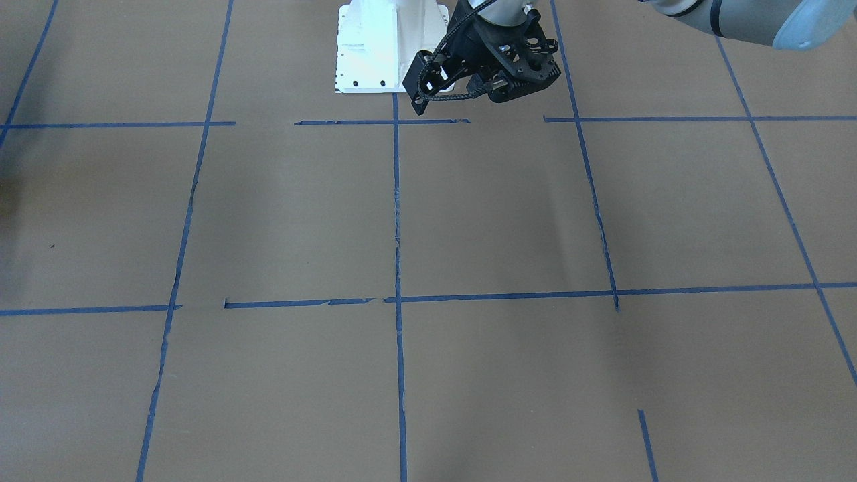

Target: Left arm hands cup to right arm to dump lemon

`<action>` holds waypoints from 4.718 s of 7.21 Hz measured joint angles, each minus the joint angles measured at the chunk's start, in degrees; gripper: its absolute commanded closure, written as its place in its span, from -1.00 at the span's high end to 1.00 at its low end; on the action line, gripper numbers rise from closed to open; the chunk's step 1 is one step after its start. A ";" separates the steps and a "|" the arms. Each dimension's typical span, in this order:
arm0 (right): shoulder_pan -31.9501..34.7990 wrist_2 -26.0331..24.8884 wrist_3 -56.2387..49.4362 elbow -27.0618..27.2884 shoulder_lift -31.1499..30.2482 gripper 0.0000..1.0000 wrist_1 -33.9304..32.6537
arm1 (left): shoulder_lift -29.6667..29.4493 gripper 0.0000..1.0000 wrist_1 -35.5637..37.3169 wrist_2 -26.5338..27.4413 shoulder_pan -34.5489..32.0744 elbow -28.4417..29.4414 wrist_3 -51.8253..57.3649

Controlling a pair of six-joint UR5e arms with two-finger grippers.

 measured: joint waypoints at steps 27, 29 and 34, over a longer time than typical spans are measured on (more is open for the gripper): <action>10.77 -5.98 83.18 -21.62 10.67 -0.98 36.61 | 1.91 1.00 0.52 7.16 0.44 -4.69 -0.18; 10.77 -5.25 75.30 -18.42 11.25 -0.98 31.42 | 1.95 1.00 0.53 7.10 0.31 -4.76 -0.07; 9.98 1.16 36.26 -2.81 11.42 -1.00 6.87 | 2.09 1.00 0.45 6.93 0.15 -5.14 0.03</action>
